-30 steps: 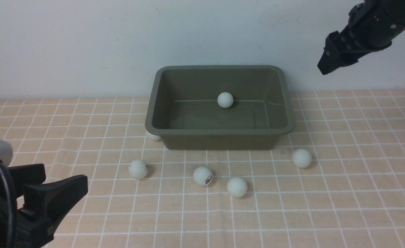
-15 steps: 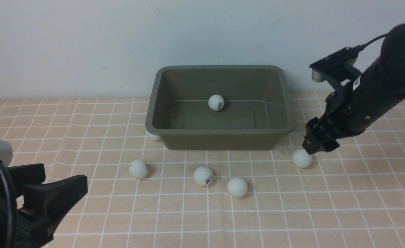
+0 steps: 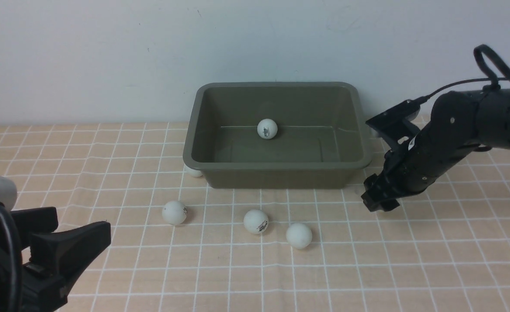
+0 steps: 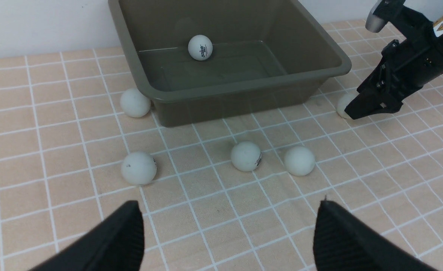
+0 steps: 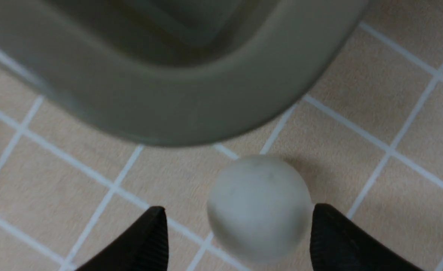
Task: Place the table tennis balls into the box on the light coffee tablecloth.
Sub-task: 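Reach for and grasp a ping pong ball on the table, then release the ping pong ball into the bin and lift the gripper away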
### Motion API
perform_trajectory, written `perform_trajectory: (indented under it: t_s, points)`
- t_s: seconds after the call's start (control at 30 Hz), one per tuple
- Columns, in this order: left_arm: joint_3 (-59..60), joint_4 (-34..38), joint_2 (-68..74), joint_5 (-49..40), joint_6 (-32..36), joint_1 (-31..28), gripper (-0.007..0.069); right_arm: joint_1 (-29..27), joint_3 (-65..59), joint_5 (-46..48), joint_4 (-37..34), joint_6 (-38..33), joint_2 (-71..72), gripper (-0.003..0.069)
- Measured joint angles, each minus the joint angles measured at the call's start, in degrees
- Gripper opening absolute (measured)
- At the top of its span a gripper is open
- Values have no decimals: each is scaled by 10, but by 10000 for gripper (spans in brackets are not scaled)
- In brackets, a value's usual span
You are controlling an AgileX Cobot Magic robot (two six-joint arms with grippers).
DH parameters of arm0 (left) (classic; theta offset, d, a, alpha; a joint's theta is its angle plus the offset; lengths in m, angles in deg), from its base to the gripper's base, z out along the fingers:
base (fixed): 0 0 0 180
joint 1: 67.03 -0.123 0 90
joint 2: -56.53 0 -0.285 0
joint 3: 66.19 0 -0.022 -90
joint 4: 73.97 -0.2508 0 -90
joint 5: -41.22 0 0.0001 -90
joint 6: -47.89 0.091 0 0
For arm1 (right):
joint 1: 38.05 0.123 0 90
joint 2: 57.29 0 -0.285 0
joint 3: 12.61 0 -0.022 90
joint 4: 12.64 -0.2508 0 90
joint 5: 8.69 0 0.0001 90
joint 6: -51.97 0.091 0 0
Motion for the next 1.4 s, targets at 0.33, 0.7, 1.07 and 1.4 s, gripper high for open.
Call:
perform_trajectory:
  t_s: [0.33,0.7,1.07,1.4]
  points:
    - [0,0,0,-1,0,0,511,0,0,-25,24,6,-23,398]
    - [0,0,0,-1,0,0,511,-12,65,16,128,67,4,358]
    - [0,0,0,-1,2,0,511,-36,182,79,-104,-88,39,358]
    - [0,0,0,-8,9,0,511,-20,183,85,-264,-190,-33,358]
